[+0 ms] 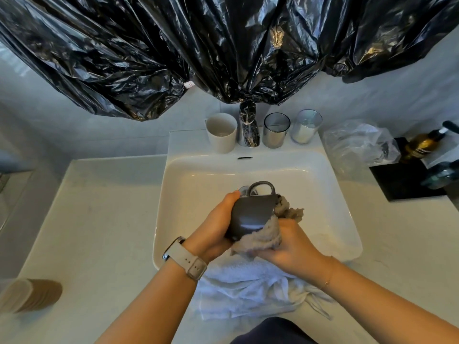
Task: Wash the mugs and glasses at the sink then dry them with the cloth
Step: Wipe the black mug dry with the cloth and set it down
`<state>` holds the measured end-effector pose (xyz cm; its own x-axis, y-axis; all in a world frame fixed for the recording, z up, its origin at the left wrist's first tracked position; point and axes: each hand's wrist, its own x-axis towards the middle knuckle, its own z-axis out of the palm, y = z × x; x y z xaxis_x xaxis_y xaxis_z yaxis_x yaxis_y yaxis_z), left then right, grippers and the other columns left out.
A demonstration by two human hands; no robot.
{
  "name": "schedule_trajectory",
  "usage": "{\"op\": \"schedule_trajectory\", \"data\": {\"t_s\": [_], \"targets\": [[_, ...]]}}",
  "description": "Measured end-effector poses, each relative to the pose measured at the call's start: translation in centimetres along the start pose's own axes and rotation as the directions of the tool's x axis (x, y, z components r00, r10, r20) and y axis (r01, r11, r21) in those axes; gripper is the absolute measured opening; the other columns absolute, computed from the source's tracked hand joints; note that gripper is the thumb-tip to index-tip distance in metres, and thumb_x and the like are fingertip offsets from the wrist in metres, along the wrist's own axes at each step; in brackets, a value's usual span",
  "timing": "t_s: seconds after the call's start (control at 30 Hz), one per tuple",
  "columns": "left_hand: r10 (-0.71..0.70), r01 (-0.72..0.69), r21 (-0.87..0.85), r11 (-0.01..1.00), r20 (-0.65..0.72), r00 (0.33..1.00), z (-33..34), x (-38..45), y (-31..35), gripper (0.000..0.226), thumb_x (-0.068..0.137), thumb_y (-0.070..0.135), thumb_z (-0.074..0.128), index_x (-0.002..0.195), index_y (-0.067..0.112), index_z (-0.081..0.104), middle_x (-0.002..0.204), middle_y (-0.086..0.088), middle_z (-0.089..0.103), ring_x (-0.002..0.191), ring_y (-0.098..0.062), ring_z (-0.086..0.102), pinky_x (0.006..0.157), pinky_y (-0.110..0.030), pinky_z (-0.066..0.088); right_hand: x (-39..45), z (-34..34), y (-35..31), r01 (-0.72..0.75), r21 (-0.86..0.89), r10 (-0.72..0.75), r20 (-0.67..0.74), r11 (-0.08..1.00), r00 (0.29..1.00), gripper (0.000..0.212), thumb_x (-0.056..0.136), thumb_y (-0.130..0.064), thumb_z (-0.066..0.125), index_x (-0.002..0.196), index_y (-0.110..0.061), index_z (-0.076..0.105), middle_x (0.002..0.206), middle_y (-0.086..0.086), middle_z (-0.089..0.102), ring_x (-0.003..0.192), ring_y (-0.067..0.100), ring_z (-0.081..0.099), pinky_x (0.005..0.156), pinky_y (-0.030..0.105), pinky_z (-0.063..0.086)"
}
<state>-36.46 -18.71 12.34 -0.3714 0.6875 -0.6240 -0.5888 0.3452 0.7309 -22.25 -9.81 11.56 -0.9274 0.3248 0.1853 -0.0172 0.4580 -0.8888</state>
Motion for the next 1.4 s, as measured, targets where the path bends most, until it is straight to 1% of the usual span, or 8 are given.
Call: {"op": "schedule_trajectory", "data": {"t_s": [0.1,0.23,0.47,0.7,0.83,1.07,1.23,1.4], "targets": [[-0.054,0.054,-0.019,0.998,-0.009,0.999,0.8,0.3,-0.5,0.044,0.098,0.051,0.044,0.111,0.015,0.067,0.083,-0.005,0.073,0.076,-0.02,0.069,0.067,-0.032,0.054,-0.4,-1.2,1.5,0.128,-0.102,-0.12,0.072,0.987,0.99,0.02,0.086,-0.031,0.069,0.105,-0.028,0.071,0.097,-0.021,0.071,0.09,0.001,0.068,0.078,0.021,0.055],[0.164,-0.161,0.032,0.986,-0.144,0.976,2.3,1.0,-1.2,0.045,0.103,0.049,0.037,0.11,0.015,0.065,0.09,-0.008,0.077,0.085,-0.02,0.073,0.074,-0.03,0.058,0.5,-0.8,1.0,-0.229,0.32,0.276,-0.111,0.919,0.955,0.039,0.076,0.004,0.077,0.077,-0.035,0.071,0.077,-0.024,0.072,0.081,-0.01,0.067,0.071,0.024,0.056],[0.626,-0.393,0.623,0.676,-0.205,0.753,2.3,0.6,-4.7,0.037,0.101,0.051,0.031,0.117,0.022,0.046,0.103,-0.003,0.055,0.083,-0.013,0.056,0.072,-0.038,0.051,5.3,-2.2,0.2,-0.684,0.683,0.795,0.254,0.255,0.551,0.024,0.091,-0.033,0.064,0.095,-0.012,0.074,0.084,0.006,0.076,0.072,0.016,0.073,0.059,0.023,0.055],[0.428,-0.363,0.306,0.88,-0.177,0.887,0.3,0.8,-3.0,0.042,0.095,0.032,0.034,0.123,0.006,0.052,0.118,-0.004,0.056,0.103,-0.019,0.054,0.092,-0.033,0.045,4.4,0.4,0.3,-0.484,0.627,0.661,-0.065,0.61,0.748,0.024,0.091,-0.035,0.064,0.093,-0.013,0.076,0.086,0.008,0.077,0.084,0.019,0.074,0.073,0.027,0.057],[-0.042,0.02,-0.164,0.986,-0.136,0.99,-0.5,1.9,-1.3,0.045,0.1,0.047,0.042,0.094,0.01,0.067,0.081,-0.009,0.07,0.08,-0.021,0.066,0.074,-0.034,0.053,2.9,0.8,0.9,-0.26,0.062,0.266,-0.119,0.964,0.957,0.022,0.092,-0.029,0.065,0.093,-0.009,0.074,0.083,0.006,0.074,0.081,0.018,0.07,0.073,0.027,0.055],[-0.226,0.18,-0.406,0.896,-0.068,0.972,-0.1,1.5,-0.8,0.028,0.076,0.034,0.066,0.09,0.01,0.07,0.073,-0.01,0.066,0.065,-0.025,0.063,0.066,-0.035,0.047,1.8,-3.1,3.0,0.409,-0.442,-0.384,0.151,0.798,0.911,0.012,0.077,-0.008,0.051,0.069,-0.005,0.06,0.065,0.013,0.064,0.062,0.019,0.054,0.06,0.018,0.046],[-0.075,-0.014,-0.406,0.914,-0.203,0.976,2.0,1.9,-1.4,0.045,0.099,0.047,0.044,0.105,0.007,0.064,0.088,-0.013,0.069,0.084,-0.026,0.066,0.083,-0.039,0.053,0.8,0.0,2.8,-0.028,0.07,0.046,-0.257,0.997,0.965,0.018,0.084,-0.002,0.063,0.088,-0.019,0.066,0.082,0.004,0.069,0.079,0.012,0.063,0.07,0.02,0.052],[0.527,-0.405,0.355,0.843,-0.389,0.756,3.5,0.7,-5.5,0.033,0.103,0.044,0.028,0.109,0.017,0.045,0.107,-0.012,0.055,0.079,0.006,0.055,0.066,-0.007,0.042,3.9,1.3,2.0,-0.407,0.552,0.643,-0.342,0.728,0.685,0.028,0.1,-0.029,0.05,0.086,-0.018,0.072,0.086,0.002,0.075,0.087,0.017,0.071,0.073,0.028,0.057]]}}
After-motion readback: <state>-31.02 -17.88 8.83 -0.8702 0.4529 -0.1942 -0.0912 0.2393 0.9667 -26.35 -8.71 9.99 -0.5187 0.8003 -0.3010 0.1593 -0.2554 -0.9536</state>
